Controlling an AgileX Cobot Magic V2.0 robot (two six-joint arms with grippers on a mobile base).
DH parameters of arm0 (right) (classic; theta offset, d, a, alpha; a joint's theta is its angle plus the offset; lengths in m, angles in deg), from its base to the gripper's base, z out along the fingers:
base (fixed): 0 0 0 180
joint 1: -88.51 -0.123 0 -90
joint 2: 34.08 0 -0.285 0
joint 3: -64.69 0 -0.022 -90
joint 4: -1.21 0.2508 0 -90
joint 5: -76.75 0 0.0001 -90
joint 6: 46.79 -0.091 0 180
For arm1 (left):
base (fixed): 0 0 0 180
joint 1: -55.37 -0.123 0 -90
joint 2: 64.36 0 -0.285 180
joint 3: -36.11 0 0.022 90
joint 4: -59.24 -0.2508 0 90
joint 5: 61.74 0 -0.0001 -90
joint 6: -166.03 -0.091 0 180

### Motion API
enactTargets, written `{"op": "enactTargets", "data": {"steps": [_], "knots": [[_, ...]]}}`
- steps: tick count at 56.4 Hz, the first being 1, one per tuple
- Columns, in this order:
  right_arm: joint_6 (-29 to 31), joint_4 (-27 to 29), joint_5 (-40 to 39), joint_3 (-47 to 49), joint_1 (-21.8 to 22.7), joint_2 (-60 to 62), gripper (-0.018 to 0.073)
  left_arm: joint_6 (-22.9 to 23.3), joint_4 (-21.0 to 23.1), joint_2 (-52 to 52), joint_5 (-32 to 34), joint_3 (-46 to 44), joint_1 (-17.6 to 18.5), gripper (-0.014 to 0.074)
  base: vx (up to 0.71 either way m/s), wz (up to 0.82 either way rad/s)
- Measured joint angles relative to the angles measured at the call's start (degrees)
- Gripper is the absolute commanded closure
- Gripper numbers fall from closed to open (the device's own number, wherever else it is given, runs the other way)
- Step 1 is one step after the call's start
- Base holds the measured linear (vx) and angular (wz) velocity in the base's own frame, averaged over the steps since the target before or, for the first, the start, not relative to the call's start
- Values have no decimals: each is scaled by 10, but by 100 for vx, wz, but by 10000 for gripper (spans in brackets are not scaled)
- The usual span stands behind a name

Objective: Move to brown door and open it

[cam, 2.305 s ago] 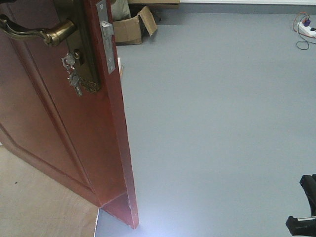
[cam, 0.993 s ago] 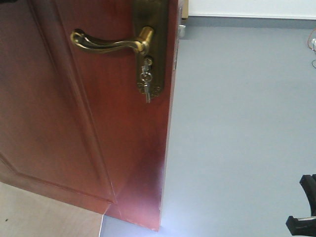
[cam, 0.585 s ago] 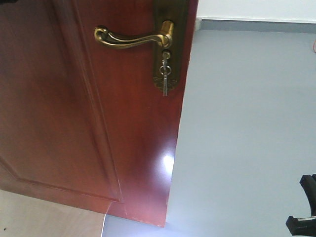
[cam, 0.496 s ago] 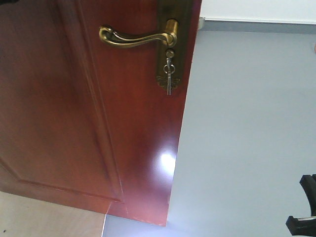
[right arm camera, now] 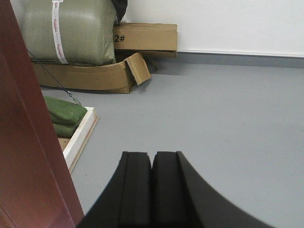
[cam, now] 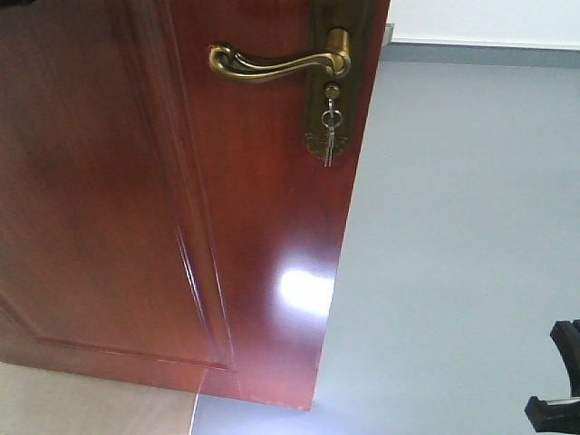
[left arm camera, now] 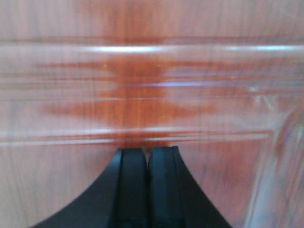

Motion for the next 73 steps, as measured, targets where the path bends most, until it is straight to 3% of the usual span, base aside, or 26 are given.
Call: {"op": "enactTargets", "data": {"steps": [73], "knots": [[0, 0, 0, 0, 0, 0, 559, 0, 0, 5, 1, 0, 0, 450, 3, -1]]}}
